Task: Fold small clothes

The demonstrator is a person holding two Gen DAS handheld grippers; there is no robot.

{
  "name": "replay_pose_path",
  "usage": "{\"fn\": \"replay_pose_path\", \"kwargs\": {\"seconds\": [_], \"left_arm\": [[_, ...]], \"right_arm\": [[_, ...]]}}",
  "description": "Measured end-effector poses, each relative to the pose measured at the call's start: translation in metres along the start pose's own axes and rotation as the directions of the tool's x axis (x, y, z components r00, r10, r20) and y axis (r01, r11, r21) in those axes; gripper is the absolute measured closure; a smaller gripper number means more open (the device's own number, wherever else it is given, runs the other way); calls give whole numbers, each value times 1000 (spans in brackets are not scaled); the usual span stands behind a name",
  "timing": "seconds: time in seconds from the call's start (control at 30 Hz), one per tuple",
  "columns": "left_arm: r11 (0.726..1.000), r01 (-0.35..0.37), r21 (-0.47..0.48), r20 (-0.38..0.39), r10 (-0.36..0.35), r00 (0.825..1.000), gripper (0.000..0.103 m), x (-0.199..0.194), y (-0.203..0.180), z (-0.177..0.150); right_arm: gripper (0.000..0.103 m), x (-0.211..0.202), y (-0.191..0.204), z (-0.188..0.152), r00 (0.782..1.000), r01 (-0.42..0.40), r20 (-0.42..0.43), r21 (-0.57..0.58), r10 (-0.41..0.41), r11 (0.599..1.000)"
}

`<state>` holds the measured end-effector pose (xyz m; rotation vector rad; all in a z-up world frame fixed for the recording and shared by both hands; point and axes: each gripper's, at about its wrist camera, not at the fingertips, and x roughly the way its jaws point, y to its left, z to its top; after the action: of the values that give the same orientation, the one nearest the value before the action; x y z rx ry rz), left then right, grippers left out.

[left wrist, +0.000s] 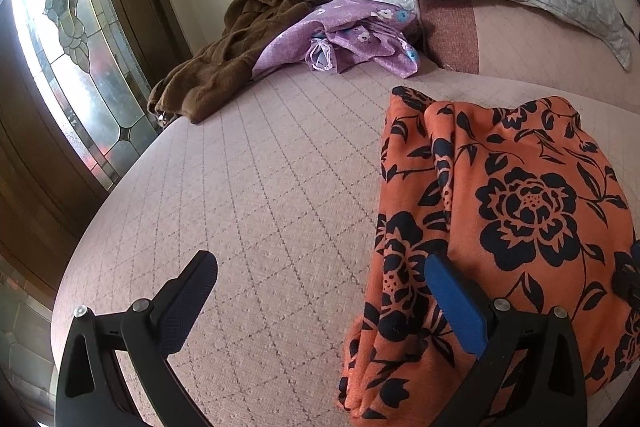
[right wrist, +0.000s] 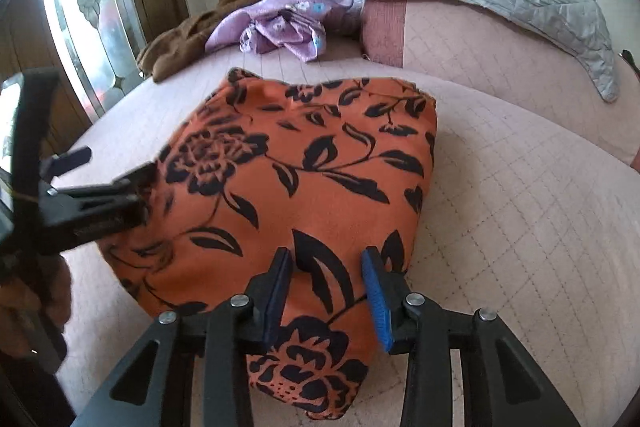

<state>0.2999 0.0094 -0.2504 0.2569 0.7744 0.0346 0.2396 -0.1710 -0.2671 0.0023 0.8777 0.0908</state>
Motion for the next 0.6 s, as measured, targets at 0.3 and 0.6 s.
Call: {"fn": "replay_pose_path", "kwargs": {"seconds": [0.3, 0.6], "left_arm": [[999, 35, -15, -37, -35, 999, 0, 4, 3, 2], [998, 70, -2, -67, -70, 995, 0, -1, 13, -5]], "right_arm": [[63, 0, -3, -2, 1000, -17, 3, 13, 17, 1000], [63, -9, -8, -12, 998, -37, 49, 33, 35, 999]]}}
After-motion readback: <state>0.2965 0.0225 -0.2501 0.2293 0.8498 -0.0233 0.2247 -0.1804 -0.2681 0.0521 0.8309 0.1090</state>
